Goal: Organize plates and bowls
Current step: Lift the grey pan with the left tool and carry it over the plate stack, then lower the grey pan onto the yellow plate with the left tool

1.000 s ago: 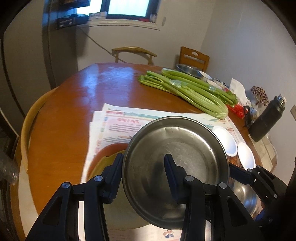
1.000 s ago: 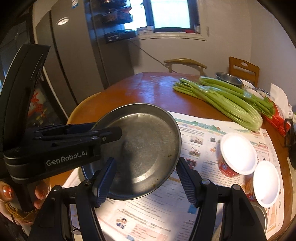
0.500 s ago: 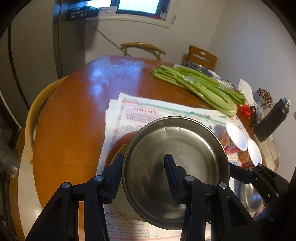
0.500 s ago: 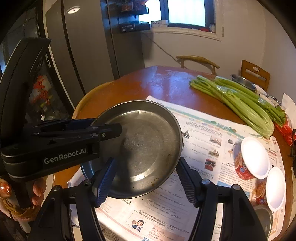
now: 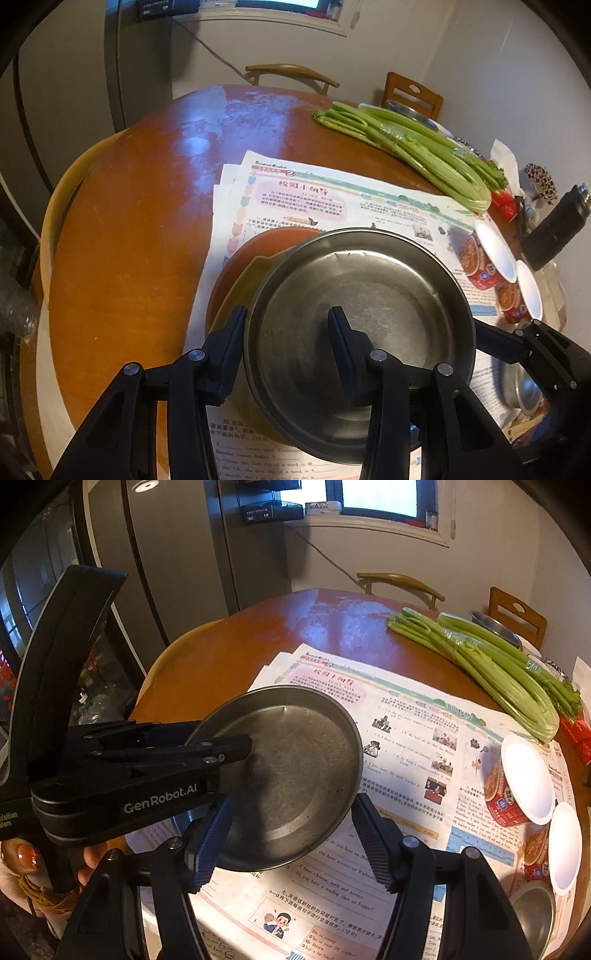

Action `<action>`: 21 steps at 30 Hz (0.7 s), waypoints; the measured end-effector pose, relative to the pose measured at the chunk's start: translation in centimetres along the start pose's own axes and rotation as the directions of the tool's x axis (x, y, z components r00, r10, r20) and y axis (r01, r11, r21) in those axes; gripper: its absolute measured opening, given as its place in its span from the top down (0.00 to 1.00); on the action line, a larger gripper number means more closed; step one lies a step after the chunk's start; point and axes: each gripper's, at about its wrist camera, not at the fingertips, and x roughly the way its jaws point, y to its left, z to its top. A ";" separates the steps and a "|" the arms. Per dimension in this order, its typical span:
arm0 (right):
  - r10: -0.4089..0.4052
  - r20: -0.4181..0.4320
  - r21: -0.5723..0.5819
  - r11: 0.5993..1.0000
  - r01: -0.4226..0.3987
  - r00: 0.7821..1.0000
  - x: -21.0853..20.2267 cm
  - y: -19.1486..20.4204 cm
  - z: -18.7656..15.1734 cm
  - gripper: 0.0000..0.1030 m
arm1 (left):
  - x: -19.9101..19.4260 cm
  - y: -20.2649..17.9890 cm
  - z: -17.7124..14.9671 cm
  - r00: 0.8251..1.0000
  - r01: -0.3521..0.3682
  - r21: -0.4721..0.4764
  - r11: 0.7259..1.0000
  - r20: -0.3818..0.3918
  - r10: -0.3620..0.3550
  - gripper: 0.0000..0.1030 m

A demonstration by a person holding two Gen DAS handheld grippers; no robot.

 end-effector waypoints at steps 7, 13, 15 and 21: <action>0.013 -0.015 0.003 1.000 -0.013 1.000 0.7 0.0 -0.2 0.35 | 0.8 0.2 -0.2 1.000 -0.019 0.003 1.000 -0.006 0.020 0.56; 0.020 -0.026 0.002 1.000 -0.020 0.999 1.3 0.1 -0.2 0.35 | 1.2 0.4 -0.3 1.000 -0.031 0.005 1.000 -0.005 0.031 0.56; 0.020 -0.028 0.002 1.000 -0.020 0.999 1.4 0.2 -0.3 0.35 | 1.3 0.6 -0.2 1.000 -0.021 -0.005 1.000 -0.010 0.021 0.56; 0.019 -0.028 -0.001 1.000 -0.019 0.999 1.5 0.4 -0.3 0.35 | 1.5 1.0 -0.2 1.000 -0.021 -0.011 1.000 -0.010 0.021 0.56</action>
